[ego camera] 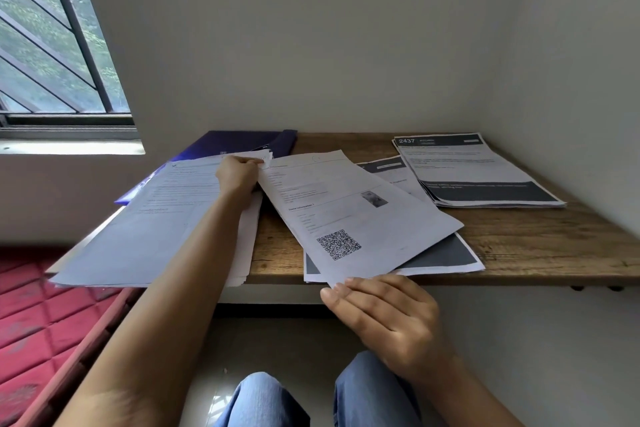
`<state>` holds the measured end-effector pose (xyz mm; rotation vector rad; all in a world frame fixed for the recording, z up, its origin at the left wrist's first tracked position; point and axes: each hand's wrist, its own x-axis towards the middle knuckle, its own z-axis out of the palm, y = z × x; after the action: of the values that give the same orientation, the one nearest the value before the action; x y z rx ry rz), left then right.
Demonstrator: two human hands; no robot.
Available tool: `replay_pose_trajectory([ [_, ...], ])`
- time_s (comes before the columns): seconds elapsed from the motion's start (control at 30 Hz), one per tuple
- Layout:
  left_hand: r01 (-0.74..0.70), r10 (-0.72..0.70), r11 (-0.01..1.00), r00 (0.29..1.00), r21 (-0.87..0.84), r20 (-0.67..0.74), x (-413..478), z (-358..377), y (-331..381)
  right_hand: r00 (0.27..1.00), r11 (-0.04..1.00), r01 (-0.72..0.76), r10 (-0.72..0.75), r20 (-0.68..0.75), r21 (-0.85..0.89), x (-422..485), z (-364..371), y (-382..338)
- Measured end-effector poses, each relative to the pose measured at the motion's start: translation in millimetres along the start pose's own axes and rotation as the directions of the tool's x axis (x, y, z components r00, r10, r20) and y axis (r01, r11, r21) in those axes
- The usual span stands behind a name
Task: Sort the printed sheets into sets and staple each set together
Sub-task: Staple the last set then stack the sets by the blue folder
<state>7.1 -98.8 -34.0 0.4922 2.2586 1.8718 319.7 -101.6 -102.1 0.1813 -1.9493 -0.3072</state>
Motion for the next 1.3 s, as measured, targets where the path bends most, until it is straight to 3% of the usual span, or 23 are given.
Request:
replay_pose_trajectory([
  [0.57, 0.001, -0.001, 1.0, 1.0, 0.0, -0.003, -7.4, -2.6, 3.1, 0.998, 0.997, 0.047, -0.043, -0.053, 0.069, -6.6, -4.9, 0.0],
  [0.67, -0.004, 0.004, 1.0, 1.0, 0.011, 0.002, -10.6, -3.1, 5.2, 0.999, 0.995, -0.036, 0.039, -0.03, 0.093, -14.9, -8.9, 2.3],
  [0.77, -0.028, 0.028, 0.999, 1.0, 0.043, 0.004, -12.7, -3.3, 7.1, 0.989, 0.99, -0.141, 0.14, 0.046, 0.012, -11.9, -9.1, 9.9],
  [1.07, -0.062, 0.063, 0.993, 0.998, 0.1, -0.006, -4.2, -1.5, 2.5, 0.992, 0.993, -0.098, 0.102, 0.067, -0.07, 0.8, -8.4, 16.7],
  [1.3, -0.055, 0.054, 0.994, 0.999, 0.099, 0.006, -4.3, -2.7, 3.1, 0.975, 0.975, -0.186, 0.198, 0.096, -0.123, -12.6, -30.0, 40.1],
])
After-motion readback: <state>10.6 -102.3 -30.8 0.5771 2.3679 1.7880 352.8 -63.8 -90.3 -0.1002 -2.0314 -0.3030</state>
